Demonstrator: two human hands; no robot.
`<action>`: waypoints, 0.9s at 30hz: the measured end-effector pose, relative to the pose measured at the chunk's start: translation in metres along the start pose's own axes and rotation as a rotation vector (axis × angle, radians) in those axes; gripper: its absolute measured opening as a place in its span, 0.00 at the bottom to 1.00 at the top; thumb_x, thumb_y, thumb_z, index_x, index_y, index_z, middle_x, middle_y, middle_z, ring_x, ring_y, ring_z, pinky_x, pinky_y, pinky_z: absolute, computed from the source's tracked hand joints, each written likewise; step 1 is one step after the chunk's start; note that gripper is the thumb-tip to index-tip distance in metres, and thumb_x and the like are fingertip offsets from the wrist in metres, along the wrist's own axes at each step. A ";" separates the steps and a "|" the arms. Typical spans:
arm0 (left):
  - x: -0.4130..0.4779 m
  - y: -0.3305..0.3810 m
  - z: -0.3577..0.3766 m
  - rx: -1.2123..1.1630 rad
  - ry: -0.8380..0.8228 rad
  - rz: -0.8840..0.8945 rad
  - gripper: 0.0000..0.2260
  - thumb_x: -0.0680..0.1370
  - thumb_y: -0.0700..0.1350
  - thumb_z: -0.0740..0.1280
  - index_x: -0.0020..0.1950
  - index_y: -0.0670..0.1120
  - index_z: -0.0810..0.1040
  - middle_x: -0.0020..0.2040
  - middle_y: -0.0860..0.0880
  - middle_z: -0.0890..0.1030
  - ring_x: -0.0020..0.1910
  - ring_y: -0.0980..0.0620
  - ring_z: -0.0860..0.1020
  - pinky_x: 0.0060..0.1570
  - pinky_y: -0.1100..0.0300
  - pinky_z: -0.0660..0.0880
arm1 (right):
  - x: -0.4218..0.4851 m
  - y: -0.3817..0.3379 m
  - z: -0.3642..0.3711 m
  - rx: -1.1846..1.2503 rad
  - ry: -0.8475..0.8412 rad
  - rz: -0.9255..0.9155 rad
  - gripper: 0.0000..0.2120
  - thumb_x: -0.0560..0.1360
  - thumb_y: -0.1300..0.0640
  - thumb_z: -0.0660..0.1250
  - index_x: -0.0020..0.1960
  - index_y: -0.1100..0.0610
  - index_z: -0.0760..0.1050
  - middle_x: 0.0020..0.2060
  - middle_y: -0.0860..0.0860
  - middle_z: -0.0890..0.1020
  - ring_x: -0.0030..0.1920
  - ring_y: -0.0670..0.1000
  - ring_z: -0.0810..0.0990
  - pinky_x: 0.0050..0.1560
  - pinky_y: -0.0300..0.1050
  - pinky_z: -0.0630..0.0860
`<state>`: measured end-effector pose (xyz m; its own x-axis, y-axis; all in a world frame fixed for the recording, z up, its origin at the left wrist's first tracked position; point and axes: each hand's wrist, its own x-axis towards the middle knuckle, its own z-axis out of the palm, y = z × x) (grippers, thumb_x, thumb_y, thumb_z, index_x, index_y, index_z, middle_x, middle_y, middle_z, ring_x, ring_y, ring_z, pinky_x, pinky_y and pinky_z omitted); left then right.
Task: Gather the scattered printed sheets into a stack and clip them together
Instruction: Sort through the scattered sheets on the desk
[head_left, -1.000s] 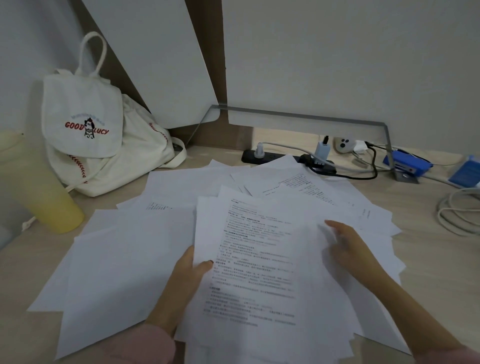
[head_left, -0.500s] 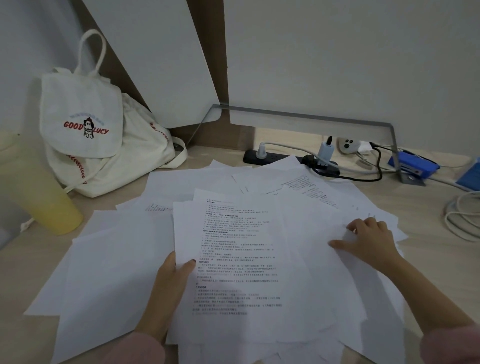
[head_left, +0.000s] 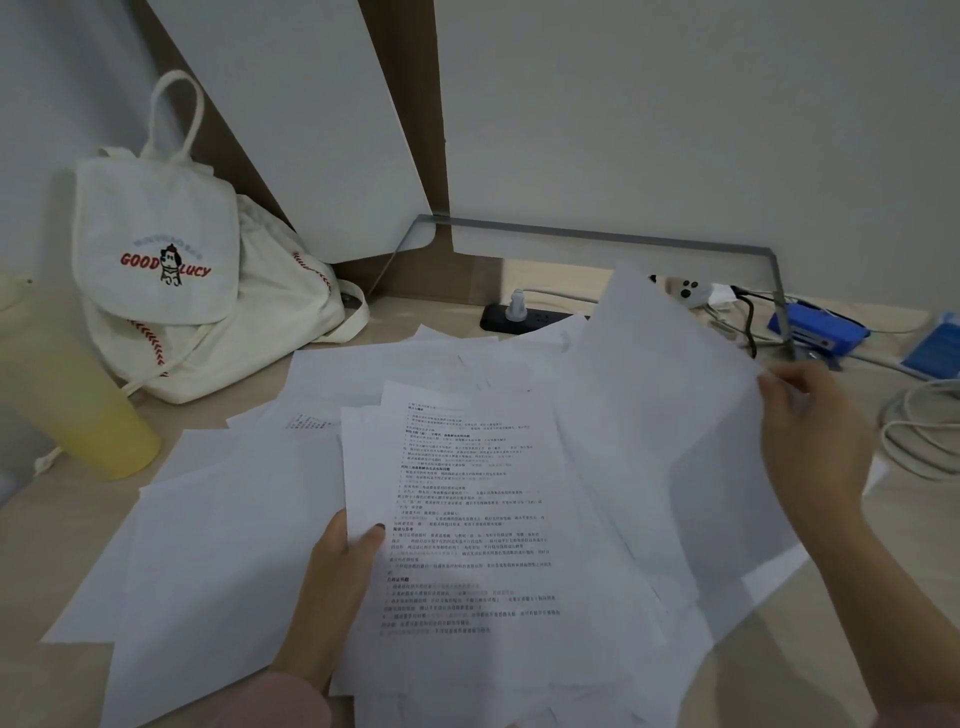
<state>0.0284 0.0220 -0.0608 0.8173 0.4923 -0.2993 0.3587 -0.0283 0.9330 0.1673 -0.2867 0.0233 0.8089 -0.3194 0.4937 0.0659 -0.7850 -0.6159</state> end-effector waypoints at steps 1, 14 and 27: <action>0.000 0.000 0.000 -0.006 -0.003 0.001 0.08 0.79 0.40 0.60 0.57 0.46 0.74 0.51 0.47 0.80 0.51 0.47 0.78 0.51 0.53 0.72 | 0.000 -0.008 -0.004 0.061 0.032 -0.018 0.08 0.77 0.57 0.60 0.51 0.59 0.76 0.45 0.54 0.80 0.47 0.57 0.77 0.54 0.57 0.73; -0.001 -0.002 -0.004 -0.023 -0.012 0.120 0.22 0.79 0.37 0.60 0.71 0.52 0.65 0.70 0.51 0.68 0.69 0.51 0.67 0.68 0.58 0.64 | -0.110 -0.100 0.007 0.042 -0.280 -0.754 0.09 0.74 0.55 0.59 0.40 0.54 0.77 0.32 0.47 0.78 0.29 0.48 0.75 0.28 0.37 0.68; -0.010 0.002 -0.002 -0.056 -0.053 0.019 0.09 0.78 0.46 0.64 0.55 0.47 0.80 0.53 0.51 0.83 0.52 0.53 0.80 0.53 0.59 0.76 | -0.175 -0.081 0.051 0.153 -0.973 -0.514 0.11 0.79 0.47 0.54 0.50 0.49 0.75 0.44 0.42 0.77 0.42 0.41 0.73 0.44 0.37 0.69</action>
<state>0.0204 0.0192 -0.0553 0.8472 0.4451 -0.2900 0.3180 0.0125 0.9480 0.0503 -0.1405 -0.0445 0.7738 0.6305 0.0609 0.5420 -0.6094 -0.5787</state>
